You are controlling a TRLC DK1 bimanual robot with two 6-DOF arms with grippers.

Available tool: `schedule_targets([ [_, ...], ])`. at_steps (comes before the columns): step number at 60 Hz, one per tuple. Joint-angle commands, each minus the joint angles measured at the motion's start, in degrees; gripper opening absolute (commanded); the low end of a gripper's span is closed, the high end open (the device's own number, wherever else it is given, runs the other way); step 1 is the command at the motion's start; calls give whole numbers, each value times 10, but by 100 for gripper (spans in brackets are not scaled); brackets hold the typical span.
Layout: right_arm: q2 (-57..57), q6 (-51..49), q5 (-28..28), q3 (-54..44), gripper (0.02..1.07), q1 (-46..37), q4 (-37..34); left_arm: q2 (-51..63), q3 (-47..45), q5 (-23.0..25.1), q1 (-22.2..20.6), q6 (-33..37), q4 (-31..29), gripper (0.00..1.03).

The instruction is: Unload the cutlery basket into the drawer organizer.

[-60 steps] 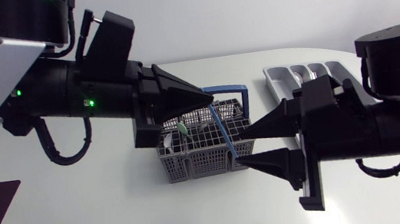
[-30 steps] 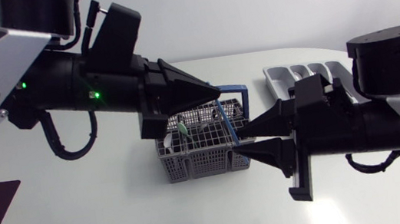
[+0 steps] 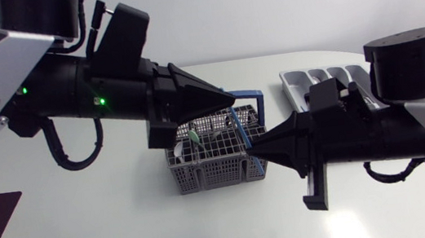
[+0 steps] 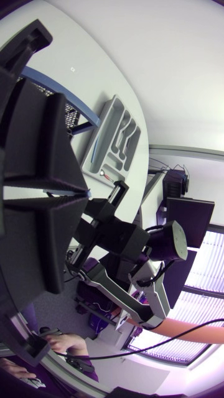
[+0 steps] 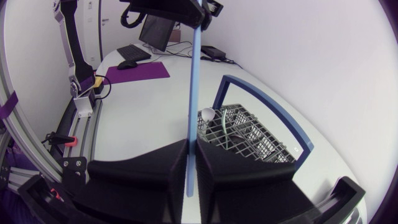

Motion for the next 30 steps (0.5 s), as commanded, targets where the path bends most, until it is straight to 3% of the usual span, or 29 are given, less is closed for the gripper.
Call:
schedule_targets([
  [1,5,7,-5,-12,8,2,0,8,23,5,1,-15,4,3],
  [5,4,7,-5,-12,8,3,-5,8,26,5,5,-18,5,4],
  [7,3,7,-5,-11,8,3,-8,8,30,5,8,-22,5,11],
  [14,-7,5,-3,-13,8,2,-25,8,53,5,35,-42,6,67],
  [18,-20,0,-3,-14,8,-1,-41,7,68,5,55,-53,6,89],
  [24,-43,-5,-2,-18,8,-15,-64,1,84,5,93,-68,6,97],
  [30,-68,-19,-4,-22,8,-50,-95,-4,94,5,130,-75,0,98],
])
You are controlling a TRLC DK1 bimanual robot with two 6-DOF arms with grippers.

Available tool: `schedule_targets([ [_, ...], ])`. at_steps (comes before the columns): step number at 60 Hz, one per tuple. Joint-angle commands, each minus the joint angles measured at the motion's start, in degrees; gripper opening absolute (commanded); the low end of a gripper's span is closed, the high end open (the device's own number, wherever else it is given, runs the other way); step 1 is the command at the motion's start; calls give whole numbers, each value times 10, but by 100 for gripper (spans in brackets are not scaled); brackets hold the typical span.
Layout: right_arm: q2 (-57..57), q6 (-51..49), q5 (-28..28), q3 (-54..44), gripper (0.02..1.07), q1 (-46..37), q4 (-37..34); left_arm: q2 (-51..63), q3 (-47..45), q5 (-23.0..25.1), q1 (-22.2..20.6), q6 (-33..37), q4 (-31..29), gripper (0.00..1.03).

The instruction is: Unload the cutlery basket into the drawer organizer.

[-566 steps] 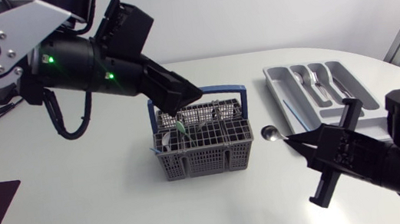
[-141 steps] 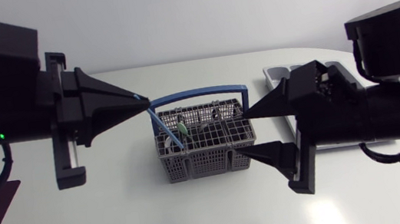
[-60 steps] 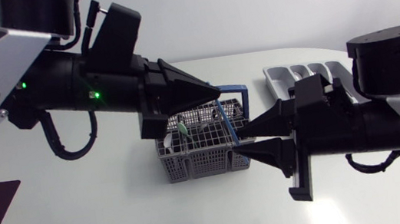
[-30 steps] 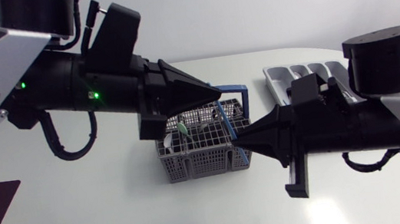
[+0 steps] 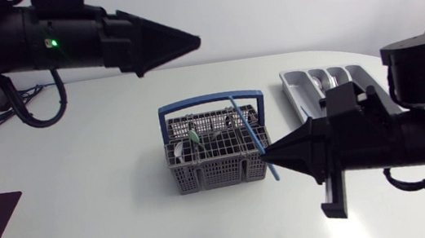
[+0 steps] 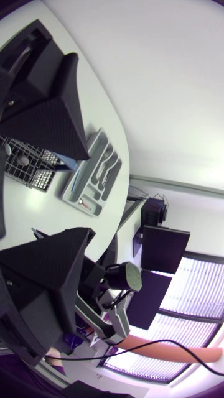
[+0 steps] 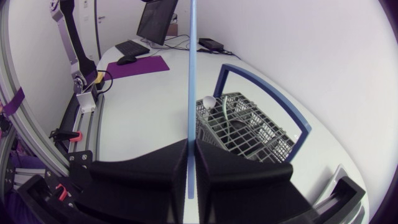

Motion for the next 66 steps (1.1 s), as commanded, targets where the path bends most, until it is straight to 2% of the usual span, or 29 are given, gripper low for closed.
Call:
schedule_targets([
  [1,-24,-15,-3,-18,8,-30,-22,-8,20,3,33,-20,-3,98],
  [4,-36,-21,-4,-18,8,-54,-34,-11,21,2,54,-12,-12,98],
  [10,-46,-36,-11,-14,8,-113,-57,-22,15,-13,68,46,-54,98],
  [17,-37,-49,-15,-2,8,-199,-66,-36,-21,-61,77,115,-80,97],
  [29,78,-43,-7,42,8,-304,-41,-41,-90,-137,80,211,-85,96],
  [37,172,5,49,84,8,-312,-6,-40,-115,-164,74,246,-83,96],
  [54,376,98,147,196,8,-312,-2,-58,-168,-225,43,314,-79,96],
  [66,464,141,200,240,8,-292,-6,-81,-213,-234,32,342,-47,95],
])
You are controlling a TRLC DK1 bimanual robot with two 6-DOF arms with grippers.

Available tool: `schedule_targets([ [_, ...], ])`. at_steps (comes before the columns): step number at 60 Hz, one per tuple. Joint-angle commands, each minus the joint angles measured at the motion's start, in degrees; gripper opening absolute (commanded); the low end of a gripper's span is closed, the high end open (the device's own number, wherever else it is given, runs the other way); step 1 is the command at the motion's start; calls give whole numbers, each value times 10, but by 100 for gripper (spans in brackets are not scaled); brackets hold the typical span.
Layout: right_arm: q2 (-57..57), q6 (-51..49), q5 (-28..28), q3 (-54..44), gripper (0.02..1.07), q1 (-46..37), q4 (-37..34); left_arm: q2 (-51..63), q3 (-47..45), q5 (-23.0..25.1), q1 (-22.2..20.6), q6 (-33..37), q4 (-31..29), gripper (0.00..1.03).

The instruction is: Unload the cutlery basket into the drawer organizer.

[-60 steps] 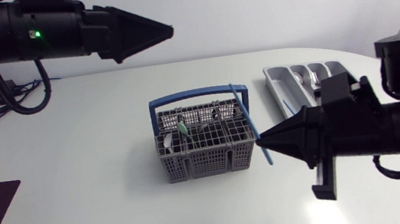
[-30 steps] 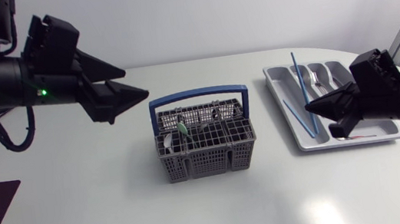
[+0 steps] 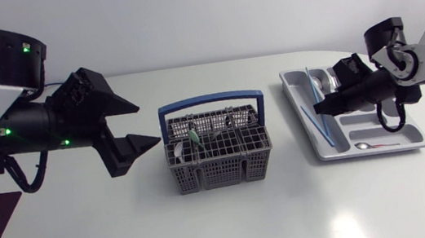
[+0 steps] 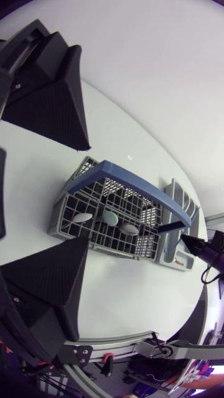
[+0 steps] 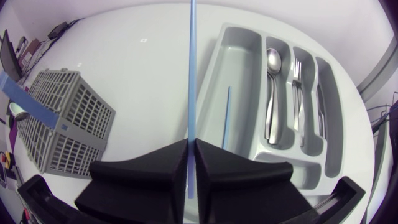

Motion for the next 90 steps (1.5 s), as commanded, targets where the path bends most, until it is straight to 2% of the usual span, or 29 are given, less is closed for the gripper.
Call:
schedule_targets([
  [1,39,35,25,23,8,15,-4,-17,-27,-9,-9,29,18,95],
  [10,78,59,48,46,8,21,-15,-29,-44,-29,-22,37,31,95],
  [28,134,71,71,74,10,19,-37,-50,-93,-128,-73,54,87,95],
  [32,135,71,70,74,20,18,-38,-55,-104,-145,-85,57,95,95],
  [39,123,71,70,68,51,17,-38,-64,-123,-193,-121,64,117,95],
  [42,112,71,70,61,58,19,-37,-64,-126,-213,-136,61,118,94],
  [48,86,72,72,50,65,22,-34,-64,-134,-243,-163,49,121,93],
  [55,54,72,86,32,66,31,-25,-57,-143,-269,-184,25,128,93],
  [68,13,77,97,10,68,47,-18,-22,-137,-303,-196,-35,131,91],
  [80,-7,85,97,-1,68,51,-18,20,-107,-316,-207,-95,113,81],
  [90,-26,89,97,-12,68,52,-20,49,-71,-317,-207,-131,93,68],
])
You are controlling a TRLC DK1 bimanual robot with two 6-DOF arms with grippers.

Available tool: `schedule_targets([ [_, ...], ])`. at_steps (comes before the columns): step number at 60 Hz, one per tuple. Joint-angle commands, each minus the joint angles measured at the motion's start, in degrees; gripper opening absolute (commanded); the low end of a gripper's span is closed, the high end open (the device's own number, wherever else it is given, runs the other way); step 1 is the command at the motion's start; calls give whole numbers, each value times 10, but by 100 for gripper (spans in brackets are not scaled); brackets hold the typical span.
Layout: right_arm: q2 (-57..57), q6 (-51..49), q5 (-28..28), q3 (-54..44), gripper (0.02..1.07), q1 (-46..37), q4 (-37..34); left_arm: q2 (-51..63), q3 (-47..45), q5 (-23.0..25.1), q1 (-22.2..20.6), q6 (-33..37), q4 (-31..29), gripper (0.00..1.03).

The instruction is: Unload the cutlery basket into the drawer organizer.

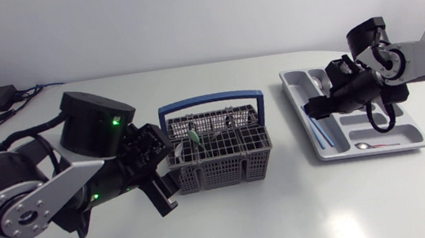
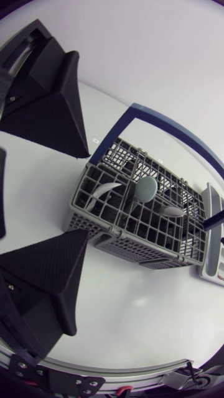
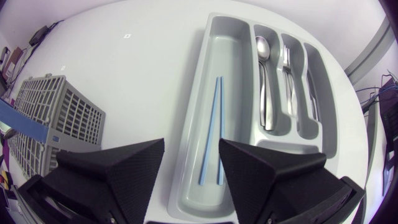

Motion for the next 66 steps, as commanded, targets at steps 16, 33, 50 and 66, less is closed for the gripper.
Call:
schedule_targets([
  [16,-47,18,2,-27,68,5,-2,45,70,-18,-6,-76,-33,59],
  [33,-73,20,2,-26,68,7,-26,67,119,-15,-11,-99,-89,58],
  [50,-88,21,2,-34,68,7,-32,95,136,-15,-9,-104,-102,51],
  [66,-88,21,2,-32,68,10,-38,106,139,-16,-4,-106,-115,51],
])
